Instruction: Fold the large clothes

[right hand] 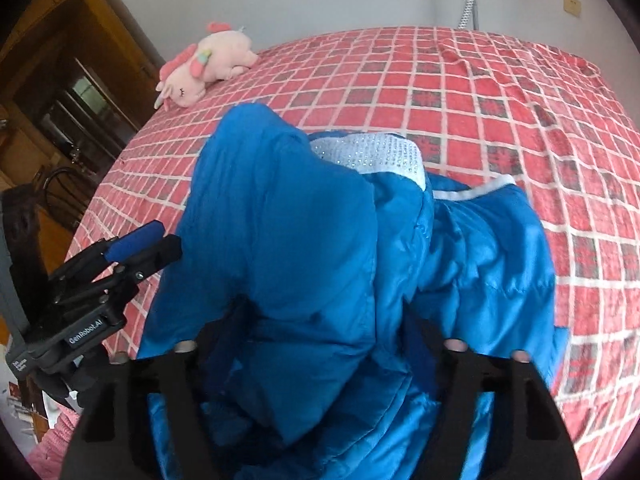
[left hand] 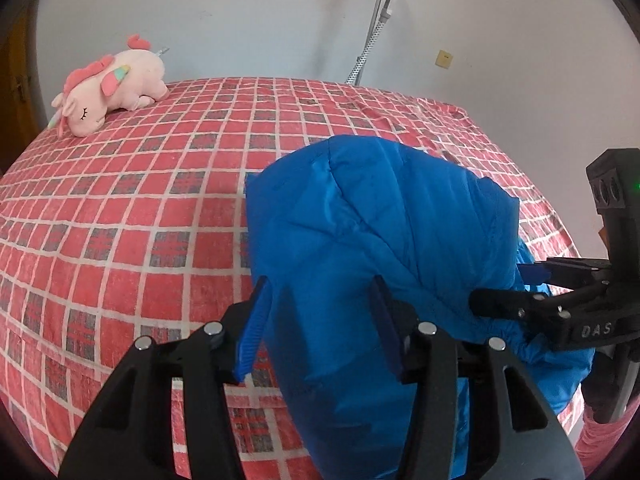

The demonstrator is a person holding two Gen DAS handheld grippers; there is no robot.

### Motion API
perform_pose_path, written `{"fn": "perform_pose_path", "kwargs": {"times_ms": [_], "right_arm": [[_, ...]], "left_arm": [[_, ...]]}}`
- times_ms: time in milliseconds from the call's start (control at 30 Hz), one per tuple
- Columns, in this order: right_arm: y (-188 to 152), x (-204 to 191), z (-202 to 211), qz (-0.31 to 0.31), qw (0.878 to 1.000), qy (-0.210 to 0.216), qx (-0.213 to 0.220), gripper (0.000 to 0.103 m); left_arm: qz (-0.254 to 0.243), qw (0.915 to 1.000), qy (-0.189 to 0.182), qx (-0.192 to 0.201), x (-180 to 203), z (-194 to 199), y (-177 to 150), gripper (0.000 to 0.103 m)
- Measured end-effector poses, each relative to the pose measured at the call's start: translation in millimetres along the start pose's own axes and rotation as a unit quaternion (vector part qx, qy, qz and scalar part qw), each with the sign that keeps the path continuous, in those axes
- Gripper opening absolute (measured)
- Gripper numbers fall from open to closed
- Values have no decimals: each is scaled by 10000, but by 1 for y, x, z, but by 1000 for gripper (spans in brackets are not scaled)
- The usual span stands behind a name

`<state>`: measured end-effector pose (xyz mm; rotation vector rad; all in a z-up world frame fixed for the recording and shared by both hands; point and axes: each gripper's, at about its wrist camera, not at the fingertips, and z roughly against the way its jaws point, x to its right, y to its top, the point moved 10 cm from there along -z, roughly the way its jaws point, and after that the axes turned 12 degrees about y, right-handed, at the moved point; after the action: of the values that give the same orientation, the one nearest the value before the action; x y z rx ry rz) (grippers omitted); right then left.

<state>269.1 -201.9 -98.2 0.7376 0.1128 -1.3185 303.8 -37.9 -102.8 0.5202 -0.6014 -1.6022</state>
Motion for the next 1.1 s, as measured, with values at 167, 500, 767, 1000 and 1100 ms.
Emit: {"fn": "perform_pose_path", "kwargs": {"times_ms": [167,500,767,1000,1100], "right_arm": [[5,-8,11,368,9988,-104,321,23],[8,-41,65,820,9936,-85,773,13],[-9,-22,118,666,9907,-364,1130,12],[-56,53,121,-187,9932,-589,986,12],[-74,78,109,-471,9932,-460,956,13]], "left_arm": [[-10,10000,66,48,-3,-2,1,50],[-107,9995,-35,299,13,27,2,50],[-394,9981,-279,389,48,49,-3,50],[-811,9957,-425,156,91,37,-20,50],[-1000,9940,-422,150,104,30,-28,50]]}}
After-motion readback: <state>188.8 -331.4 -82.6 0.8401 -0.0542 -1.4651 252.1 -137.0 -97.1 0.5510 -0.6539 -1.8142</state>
